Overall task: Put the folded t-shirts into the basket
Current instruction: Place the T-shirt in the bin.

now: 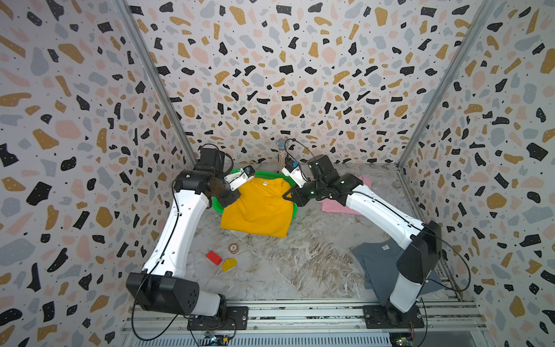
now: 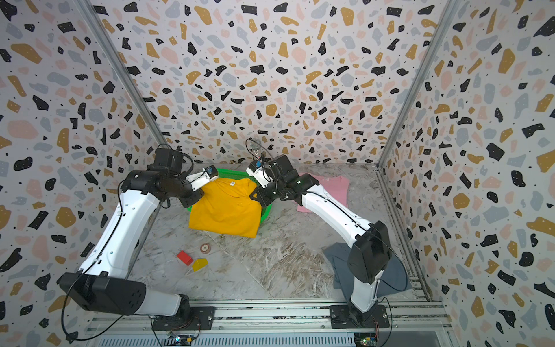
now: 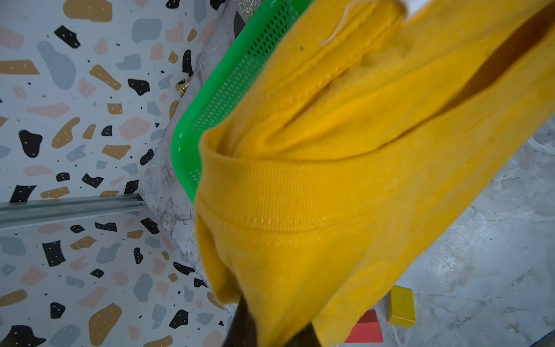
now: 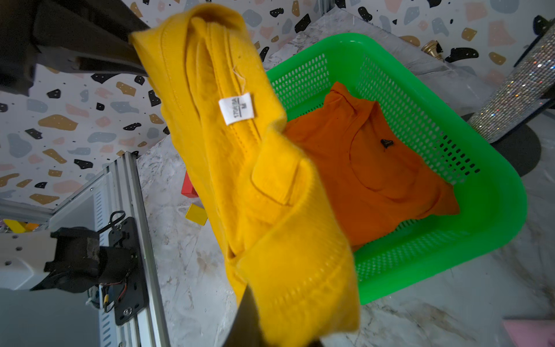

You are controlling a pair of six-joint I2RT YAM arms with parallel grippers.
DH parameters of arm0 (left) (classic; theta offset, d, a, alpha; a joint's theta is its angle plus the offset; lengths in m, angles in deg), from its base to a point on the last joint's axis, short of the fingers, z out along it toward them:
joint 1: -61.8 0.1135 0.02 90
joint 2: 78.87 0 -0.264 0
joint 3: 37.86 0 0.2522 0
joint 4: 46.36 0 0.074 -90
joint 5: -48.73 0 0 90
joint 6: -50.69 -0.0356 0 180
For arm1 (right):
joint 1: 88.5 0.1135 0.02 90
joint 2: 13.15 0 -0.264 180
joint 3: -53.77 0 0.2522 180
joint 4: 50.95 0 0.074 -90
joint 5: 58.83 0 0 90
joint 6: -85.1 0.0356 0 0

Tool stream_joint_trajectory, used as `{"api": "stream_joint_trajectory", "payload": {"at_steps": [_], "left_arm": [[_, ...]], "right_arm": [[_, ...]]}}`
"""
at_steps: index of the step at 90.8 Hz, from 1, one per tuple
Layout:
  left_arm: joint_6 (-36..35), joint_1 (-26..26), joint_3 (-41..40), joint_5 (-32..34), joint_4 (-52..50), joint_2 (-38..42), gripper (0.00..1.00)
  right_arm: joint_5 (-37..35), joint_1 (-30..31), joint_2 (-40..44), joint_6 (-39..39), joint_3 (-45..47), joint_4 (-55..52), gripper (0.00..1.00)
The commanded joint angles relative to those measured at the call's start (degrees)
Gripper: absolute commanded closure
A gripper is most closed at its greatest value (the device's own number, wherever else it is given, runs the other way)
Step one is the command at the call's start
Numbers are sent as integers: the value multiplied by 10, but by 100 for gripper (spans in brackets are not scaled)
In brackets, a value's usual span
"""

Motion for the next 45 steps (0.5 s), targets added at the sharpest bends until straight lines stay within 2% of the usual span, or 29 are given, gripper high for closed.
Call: {"api": "stream_joint_trajectory", "payload": {"at_steps": [1,20,45], "left_arm": [[-13,26,33,12,46,-45,100],[3,40,106,31,73,-155,100],[49,40,193,34,92,-262,100]], "right_arm": [[-37,-6,-30,0,-58,-32,100],[-63,-24,-133,-25,-179,-69,100],[-73,-45,-252,-67,-309,-113,100]]}}
